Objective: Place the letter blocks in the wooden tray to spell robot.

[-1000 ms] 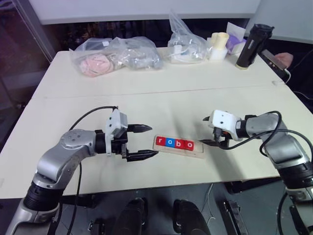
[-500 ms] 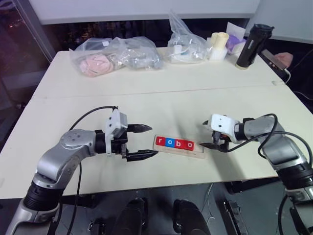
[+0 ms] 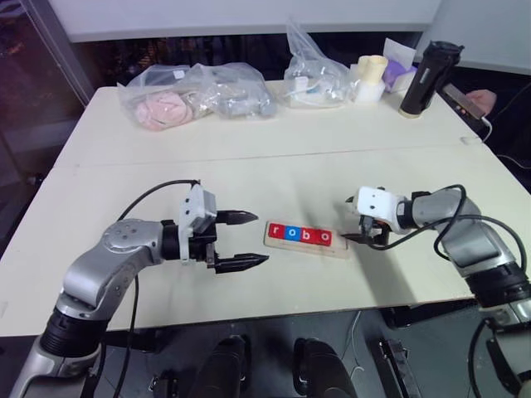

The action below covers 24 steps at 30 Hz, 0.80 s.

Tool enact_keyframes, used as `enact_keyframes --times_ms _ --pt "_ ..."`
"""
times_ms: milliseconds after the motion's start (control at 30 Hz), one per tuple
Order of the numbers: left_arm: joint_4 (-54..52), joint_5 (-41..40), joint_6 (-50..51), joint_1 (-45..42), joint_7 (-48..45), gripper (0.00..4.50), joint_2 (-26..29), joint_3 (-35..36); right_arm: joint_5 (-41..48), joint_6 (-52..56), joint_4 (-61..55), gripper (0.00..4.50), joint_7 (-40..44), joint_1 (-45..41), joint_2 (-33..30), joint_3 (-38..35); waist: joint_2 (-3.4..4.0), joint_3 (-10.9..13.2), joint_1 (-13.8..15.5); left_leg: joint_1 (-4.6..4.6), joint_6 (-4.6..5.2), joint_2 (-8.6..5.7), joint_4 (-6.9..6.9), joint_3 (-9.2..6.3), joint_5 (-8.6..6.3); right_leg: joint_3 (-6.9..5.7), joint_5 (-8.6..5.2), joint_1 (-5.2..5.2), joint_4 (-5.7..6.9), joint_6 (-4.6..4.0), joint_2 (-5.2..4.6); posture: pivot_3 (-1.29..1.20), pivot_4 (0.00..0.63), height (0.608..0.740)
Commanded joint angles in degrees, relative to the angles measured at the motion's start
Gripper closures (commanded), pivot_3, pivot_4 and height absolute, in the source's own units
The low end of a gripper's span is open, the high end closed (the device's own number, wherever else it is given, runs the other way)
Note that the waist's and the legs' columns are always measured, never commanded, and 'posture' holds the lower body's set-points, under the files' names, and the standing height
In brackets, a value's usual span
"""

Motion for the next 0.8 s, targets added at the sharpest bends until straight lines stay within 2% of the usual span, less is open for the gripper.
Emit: enact_keyframes --times_ms 33,200,367,467,567,700,800 --pt "-1.53 -0.35 -0.8 -0.37 0.25 0.0 -0.08 0.42 -1.49 -2.71 1.62 0.05 -0.02 -2.22 -0.09 0.45 0.0 0.0 0.0 0.0 0.0 0.0 -0.02 0.0 0.0 0.0 0.0 -0.01 0.0 0.0 0.0 0.0 0.15 0.738" --pt "-1.36 -0.36 -0.75 -0.63 0.32 0.0 -0.24 0.36 -2.93 -7.62 3.87 0.05 2.46 -3.35 -1.21 2.05 0.0 0.0 0.02 0.0 0.0 0.0 0.0 0.0 0.0 0.0 0.0 0.0 0.0 0.0 0.03 0.0 0.15 0.738" --pt "-1.37 -0.31 -0.72 -0.65 0.47 0.0 -0.53 0.19 -1.88 -7.48 3.73 0.05 3.44 -5.74 -0.8 0.73 0.0 0.0 -0.01 0.0 0.0 0.0 0.0 0.0 0.0 0.0 0.0 0.0 0.0 0.0 0.03 0.0 0.15 0.738" --pt "-1.4 -0.24 -0.71 -0.62 0.52 0.0 -0.63 0.18 -0.35 -6.1 1.48 0.05 4.77 -5.91 -1.82 -0.8 0.0 0.0 -0.01 0.0 0.0 0.0 -0.01 0.0 0.0 0.0 0.0 -0.01 0.0 0.0 0.04 0.0 0.15 0.738" --pt "-1.41 -0.2 -0.72 -0.62 0.61 0.0 -0.76 0.22 4.13 1.06 -2.14 0.05 4.29 -6.25 -2.59 -6.27 0.01 0.01 0.03 -0.01 0.0 0.0 0.0 0.0 0.0 0.0 0.0 -0.01 0.01 0.0 0.03 0.0 0.15 0.738" --pt "-1.45 -0.14 -0.95 -0.37 0.74 0.0 -0.88 0.19 6.17 12.96 -4.46 0.05 -4.57 -5.38 -0.9 -13.94 0.0 0.0 0.1 -0.01 0.0 0.0 0.0 -0.02 0.0 0.01 0.0 -0.01 0.01 0.0 0.01 0.0 0.15 0.738" --pt "-1.25 -0.07 -1.19 -0.3 0.78 0.0 -1.05 0.08 3.36 27.42 -7.92 0.05 -16.73 -4.14 3.18 -17.64 0.0 0.0 0.07 -0.01 -0.01 0.0 -0.02 -0.02 0.0 0.01 0.0 -0.01 0.01 0.0 -0.01 0.0 0.15 0.738"
